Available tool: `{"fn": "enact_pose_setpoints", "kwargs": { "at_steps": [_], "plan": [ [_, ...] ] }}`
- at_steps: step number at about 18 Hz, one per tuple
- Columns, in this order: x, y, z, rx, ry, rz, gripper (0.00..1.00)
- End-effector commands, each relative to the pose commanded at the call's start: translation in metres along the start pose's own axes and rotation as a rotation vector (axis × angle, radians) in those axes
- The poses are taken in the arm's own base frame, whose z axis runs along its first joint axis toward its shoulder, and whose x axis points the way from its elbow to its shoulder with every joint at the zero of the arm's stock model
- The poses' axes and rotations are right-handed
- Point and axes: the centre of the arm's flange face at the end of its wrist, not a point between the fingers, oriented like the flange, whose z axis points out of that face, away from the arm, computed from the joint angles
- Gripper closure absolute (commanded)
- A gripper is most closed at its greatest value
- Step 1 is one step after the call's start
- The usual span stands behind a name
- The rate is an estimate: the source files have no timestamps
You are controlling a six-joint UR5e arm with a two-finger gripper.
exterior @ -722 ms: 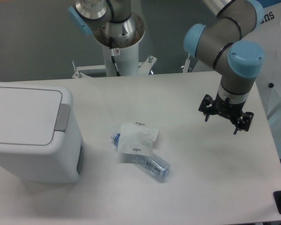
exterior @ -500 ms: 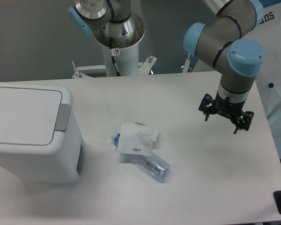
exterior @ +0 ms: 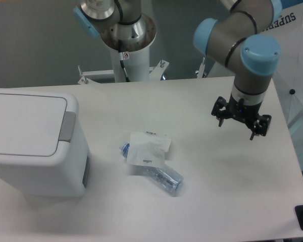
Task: Open the trash can
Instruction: 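Move the gripper from its start pose toward the white trash can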
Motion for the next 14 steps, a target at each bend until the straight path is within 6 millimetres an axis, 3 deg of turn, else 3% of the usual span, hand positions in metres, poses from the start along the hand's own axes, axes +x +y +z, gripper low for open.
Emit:
{"fn": "enact_pose_setpoints", "kwargs": {
  "at_steps": [3,8,12,14],
  "plan": [
    [0.012,-0.017,-0.005,0.021,-0.011,-0.024,0.00],
    [0.013,-0.060,-0.045,0.074,0.011,-0.160,0.00],
    [0.021,-0.111,-0.076,0.079,0.095,-0.251,0.00],
    [0.039,-0.131,-0.091,0.085,0.123,-0.291,0.00]
  ]
}}
